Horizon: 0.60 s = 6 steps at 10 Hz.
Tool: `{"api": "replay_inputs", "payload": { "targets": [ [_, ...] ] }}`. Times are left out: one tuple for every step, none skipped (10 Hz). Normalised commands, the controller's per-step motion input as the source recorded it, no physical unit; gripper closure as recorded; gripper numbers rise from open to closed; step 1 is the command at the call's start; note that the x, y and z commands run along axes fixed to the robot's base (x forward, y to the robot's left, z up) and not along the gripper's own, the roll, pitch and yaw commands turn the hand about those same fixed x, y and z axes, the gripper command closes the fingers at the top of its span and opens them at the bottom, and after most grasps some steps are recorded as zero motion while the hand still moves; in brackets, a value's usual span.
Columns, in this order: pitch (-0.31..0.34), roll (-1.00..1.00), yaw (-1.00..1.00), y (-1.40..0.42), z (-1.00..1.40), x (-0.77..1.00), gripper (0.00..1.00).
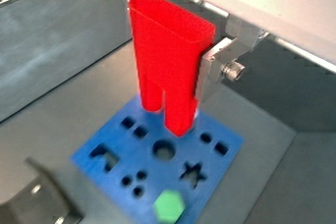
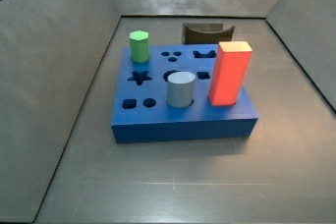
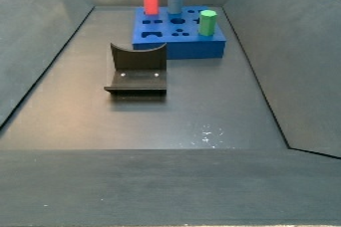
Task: Pick up the square-circle object. Move up. Place the square-circle object on the fixture. Regrasp the square-circle object. Rotate the square-circle object. Move to above the board. Insert the square-circle object.
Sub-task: Move to above the board, then insert the square-circle object.
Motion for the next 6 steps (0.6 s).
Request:
{"api": "replay_inputs", "payload": {
  "targets": [
    [0.132,0.01,0.01,-0.71,0.15,0.10,1.00],
    [0.129,0.02,0.01,-0.45,0.10,0.10,1.00],
    [0.120,0.03,0.01,-0.23,0.06,0.08,1.00],
    [-0.044,0.00,0.00,0.00,0.00,0.00,1.00],
    [-0.137,0.02,-0.02,-0.03,-0.19,-0.19,1.00],
    [0.009,0.01,0.00,0.00,0.00,0.08,1.00]
  ]
}}
